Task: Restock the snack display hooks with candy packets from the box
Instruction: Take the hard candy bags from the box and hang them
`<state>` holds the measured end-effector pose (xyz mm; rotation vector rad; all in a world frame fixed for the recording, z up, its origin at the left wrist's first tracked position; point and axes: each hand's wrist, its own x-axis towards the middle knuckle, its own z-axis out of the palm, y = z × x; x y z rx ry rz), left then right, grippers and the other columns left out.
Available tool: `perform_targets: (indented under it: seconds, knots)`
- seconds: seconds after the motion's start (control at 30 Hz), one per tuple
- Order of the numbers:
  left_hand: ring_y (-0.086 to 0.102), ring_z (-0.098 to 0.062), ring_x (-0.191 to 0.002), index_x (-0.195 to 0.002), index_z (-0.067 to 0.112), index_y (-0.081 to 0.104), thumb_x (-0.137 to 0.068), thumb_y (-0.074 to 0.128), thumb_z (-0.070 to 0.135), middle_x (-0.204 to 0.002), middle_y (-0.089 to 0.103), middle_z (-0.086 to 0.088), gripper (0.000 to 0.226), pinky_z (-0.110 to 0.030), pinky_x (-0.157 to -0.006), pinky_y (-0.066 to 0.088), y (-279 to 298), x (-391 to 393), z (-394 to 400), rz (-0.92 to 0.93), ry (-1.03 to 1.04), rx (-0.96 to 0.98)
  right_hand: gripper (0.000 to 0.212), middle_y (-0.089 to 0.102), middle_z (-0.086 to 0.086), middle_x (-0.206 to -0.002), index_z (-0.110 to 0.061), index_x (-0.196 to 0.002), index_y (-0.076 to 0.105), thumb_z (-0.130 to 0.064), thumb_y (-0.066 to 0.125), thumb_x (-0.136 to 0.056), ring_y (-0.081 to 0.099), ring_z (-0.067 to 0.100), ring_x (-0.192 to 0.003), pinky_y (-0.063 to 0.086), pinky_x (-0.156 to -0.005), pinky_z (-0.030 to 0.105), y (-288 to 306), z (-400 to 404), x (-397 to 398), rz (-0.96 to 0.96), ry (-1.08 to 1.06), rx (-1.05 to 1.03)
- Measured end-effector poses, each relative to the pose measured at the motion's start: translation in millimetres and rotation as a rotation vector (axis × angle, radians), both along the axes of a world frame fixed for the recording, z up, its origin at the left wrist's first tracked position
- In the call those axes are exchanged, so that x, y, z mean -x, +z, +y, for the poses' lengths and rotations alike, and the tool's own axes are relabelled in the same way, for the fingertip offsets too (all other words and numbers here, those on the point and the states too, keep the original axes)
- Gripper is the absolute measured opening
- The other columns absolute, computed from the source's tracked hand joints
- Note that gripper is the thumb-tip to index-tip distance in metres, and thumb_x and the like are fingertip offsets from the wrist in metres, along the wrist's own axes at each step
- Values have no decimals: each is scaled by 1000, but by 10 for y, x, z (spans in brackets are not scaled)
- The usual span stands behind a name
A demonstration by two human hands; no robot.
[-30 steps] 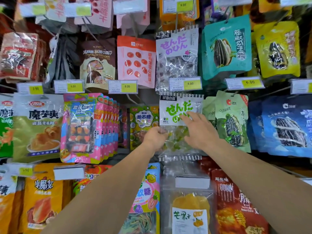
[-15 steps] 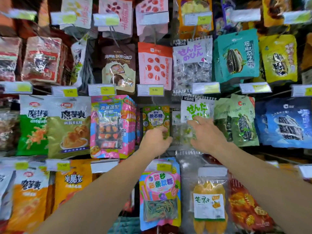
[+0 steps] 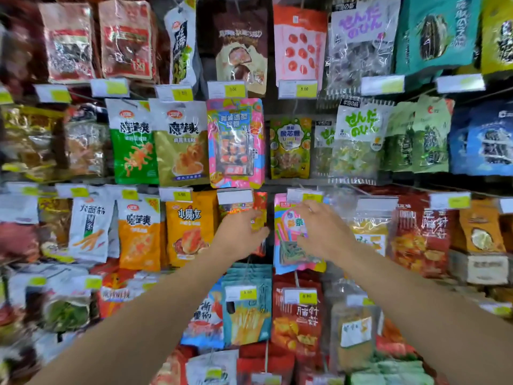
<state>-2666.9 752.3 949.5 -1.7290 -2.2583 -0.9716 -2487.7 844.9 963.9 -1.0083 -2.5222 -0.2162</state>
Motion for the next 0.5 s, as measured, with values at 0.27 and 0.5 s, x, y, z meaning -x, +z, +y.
perform_targets:
  seconds: [0.27,0.5]
  knots:
    - [60,-24,-118,-141,17,50,-92,60,38,-137,59,-4,54,-33,-96,48,-925,35,-903,-113,95,168,73,32,5,-154,-18,-151,34,-36,63,-86,33,30,-139,33,-114,39,-1079,-794,238,-81,143,187]
    - [57,-26,-122,-136,21,55,-92,60,37,-135,60,-6,47,-34,-97,45,-1876,168,-1808,-227,164,341,72,32,7,-153,-15,-150,34,-39,63,-88,33,32,-138,36,-111,39,-2155,-1495,379,-197,172,417]
